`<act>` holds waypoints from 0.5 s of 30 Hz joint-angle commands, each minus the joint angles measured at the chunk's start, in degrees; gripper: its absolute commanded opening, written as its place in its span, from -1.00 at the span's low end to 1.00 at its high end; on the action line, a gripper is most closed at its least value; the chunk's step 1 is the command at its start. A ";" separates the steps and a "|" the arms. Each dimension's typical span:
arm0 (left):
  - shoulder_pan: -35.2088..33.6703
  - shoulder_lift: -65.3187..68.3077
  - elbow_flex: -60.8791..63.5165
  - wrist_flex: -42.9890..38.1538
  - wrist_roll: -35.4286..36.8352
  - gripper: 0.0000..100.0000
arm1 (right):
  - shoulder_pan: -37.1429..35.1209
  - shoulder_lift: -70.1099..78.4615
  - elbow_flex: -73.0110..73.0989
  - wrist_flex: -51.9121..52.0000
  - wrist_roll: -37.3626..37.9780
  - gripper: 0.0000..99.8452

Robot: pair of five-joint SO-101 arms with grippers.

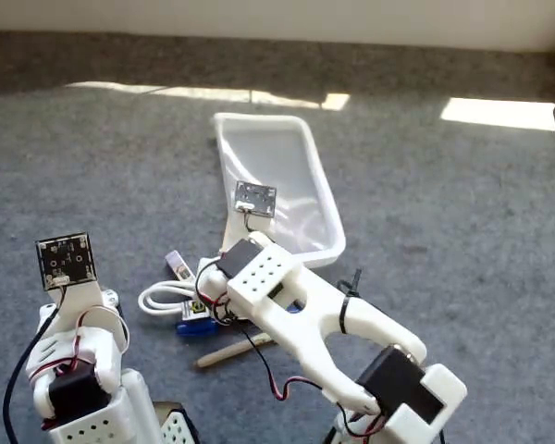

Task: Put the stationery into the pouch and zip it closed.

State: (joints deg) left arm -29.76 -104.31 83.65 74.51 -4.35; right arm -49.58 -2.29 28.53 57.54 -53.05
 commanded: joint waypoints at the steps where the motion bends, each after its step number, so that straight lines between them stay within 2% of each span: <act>1: -0.40 -0.22 -1.10 -0.18 0.35 -0.88 | 2.24 0.66 -2.95 -4.00 -0.79 -0.64; 11: -0.31 -0.22 -1.01 -0.18 0.35 -0.88 | 2.68 2.15 -1.98 -4.18 -0.53 -0.64; 15: -0.31 -0.22 -1.01 -0.18 0.35 -0.88 | 2.33 1.71 -1.45 1.27 -0.44 -0.64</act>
State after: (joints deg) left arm -29.76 -104.31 83.65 74.51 -4.35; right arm -47.82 0.26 28.44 54.73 -53.14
